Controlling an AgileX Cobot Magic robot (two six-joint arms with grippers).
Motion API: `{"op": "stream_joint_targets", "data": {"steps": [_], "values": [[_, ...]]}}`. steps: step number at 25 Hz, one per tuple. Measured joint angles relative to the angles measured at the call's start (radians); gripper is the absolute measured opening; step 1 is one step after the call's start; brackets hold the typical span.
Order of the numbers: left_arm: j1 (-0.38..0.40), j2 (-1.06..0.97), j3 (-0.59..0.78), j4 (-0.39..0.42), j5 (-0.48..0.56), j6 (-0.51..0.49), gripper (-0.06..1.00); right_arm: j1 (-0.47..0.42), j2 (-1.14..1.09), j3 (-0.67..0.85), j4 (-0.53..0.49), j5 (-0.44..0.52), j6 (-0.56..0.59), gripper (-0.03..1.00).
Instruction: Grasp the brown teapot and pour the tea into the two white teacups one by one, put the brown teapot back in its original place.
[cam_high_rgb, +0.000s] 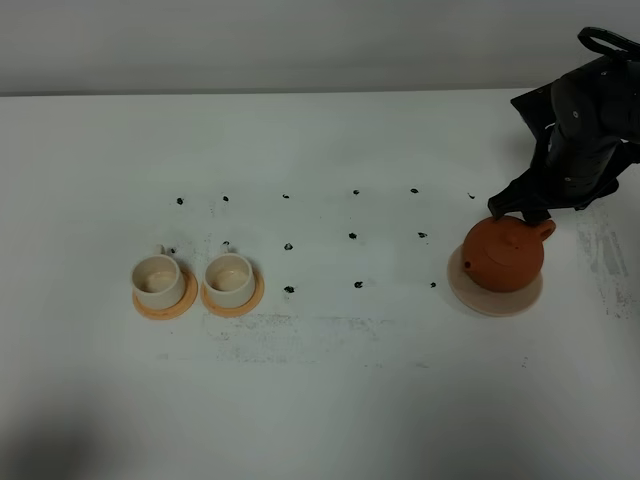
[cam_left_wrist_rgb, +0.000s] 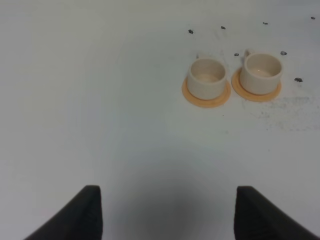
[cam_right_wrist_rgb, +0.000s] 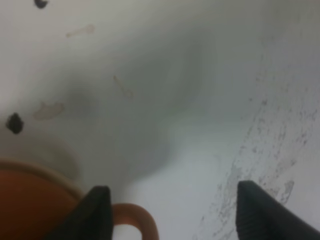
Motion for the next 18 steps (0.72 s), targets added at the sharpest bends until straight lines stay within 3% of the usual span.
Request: {"op": "stream_joint_targets", "data": {"steps": [12,18], "values": [[0.0,0.0,0.0,0.0,0.0,0.0,0.58,0.006,-0.028,-0.128,0.058,0.052,-0.01,0.55],[0.0,0.0,0.0,0.0,0.0,0.0,0.58,-0.049,-0.212,0.043,0.069,-0.184,-0.011,0.55]]}}
